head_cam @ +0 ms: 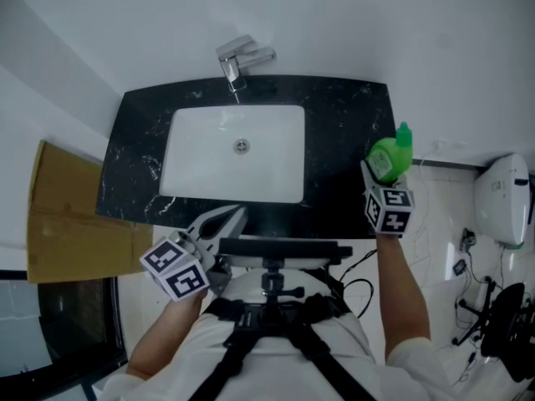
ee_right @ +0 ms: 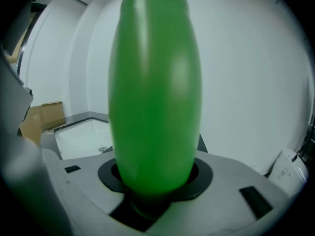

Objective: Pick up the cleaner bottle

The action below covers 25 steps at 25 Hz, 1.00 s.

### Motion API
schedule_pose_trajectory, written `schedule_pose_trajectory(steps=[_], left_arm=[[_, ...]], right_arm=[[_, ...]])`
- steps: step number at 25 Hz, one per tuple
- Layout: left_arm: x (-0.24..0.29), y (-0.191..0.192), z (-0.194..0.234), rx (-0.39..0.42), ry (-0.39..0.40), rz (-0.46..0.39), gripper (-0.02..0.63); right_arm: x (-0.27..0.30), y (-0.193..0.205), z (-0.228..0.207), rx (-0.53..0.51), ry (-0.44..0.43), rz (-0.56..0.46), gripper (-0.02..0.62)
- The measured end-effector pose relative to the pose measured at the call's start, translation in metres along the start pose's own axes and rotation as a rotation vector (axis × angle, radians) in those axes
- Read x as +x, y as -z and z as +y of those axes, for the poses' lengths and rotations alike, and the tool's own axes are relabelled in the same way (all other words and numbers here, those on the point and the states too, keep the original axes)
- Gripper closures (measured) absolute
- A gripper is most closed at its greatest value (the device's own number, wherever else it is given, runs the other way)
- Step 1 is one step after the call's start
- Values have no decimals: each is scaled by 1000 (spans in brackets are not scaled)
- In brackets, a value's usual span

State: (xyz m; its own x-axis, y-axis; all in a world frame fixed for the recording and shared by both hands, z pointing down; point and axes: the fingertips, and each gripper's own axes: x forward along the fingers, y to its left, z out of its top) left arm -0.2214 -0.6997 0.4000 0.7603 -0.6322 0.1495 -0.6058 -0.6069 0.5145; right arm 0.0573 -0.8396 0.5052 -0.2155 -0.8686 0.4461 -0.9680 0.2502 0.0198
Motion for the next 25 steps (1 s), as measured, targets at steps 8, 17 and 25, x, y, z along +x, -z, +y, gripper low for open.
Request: schedule_pose_trajectory(steps=[8, 17, 25], left_arm=[[0, 1, 1, -6, 20, -11, 606], [1, -1, 1, -7, 46, -16, 606], [0, -4, 2, -10, 64, -20, 606]], right_arm=[[-9, -16, 0, -34, 12, 0, 417], [-23, -37, 1, -65, 12, -17, 420], [-34, -51, 0, -31, 4, -30, 420]])
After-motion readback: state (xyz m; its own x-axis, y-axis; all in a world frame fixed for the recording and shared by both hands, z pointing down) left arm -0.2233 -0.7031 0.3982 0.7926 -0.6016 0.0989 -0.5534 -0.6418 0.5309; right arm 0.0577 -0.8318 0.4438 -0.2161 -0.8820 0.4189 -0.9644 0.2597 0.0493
